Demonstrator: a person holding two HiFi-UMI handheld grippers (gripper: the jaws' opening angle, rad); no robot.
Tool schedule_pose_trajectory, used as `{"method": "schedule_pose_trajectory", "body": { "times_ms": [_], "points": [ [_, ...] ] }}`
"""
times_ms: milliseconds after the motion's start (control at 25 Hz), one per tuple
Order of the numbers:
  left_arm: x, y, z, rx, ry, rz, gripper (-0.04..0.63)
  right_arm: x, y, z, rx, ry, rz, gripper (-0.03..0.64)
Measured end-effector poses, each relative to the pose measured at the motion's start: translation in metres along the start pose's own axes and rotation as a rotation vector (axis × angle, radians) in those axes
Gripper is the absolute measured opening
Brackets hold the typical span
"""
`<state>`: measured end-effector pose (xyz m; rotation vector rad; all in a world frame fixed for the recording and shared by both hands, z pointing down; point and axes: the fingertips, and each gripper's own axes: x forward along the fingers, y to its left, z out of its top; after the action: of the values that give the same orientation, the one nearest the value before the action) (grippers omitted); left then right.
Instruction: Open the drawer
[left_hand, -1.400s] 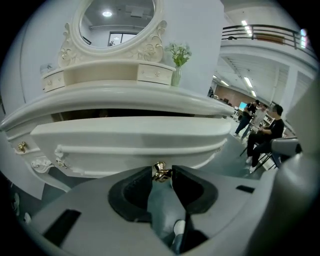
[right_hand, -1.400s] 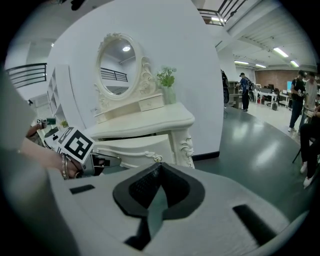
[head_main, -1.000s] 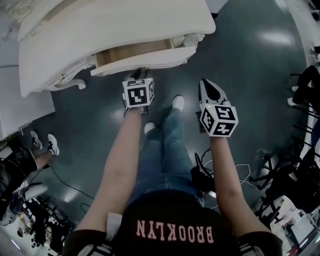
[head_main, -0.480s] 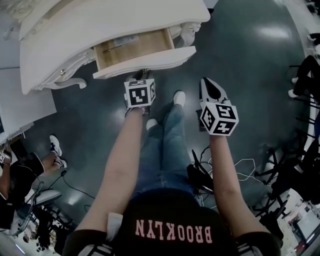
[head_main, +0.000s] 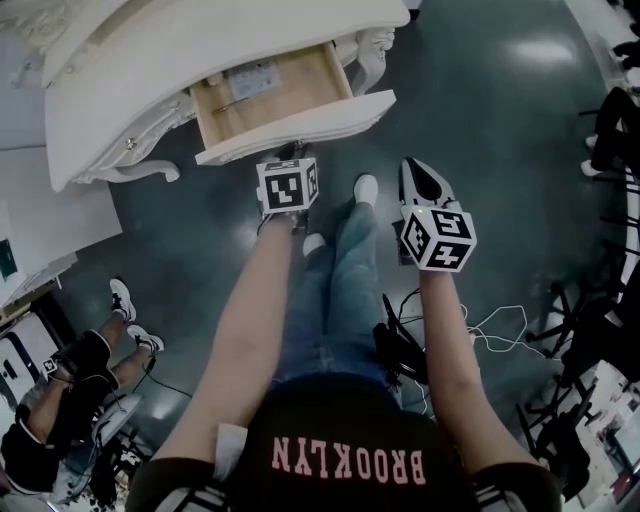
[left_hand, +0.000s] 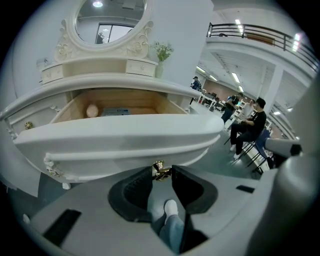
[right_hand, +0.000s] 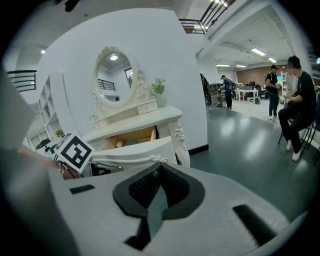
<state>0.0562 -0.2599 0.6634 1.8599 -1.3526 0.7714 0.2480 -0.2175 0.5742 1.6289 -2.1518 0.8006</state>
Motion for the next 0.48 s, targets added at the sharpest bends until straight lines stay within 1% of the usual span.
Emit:
{"method": "schedule_pose_trajectory", "body": {
  "times_ms": [480],
  "points": [
    [-0.014, -0.02, -0.036, 0.009, 0.029, -0.053, 0.117, -0.042, 0.012, -0.002, 0.029, -0.054, -0.044, -0.003]
  ]
}}
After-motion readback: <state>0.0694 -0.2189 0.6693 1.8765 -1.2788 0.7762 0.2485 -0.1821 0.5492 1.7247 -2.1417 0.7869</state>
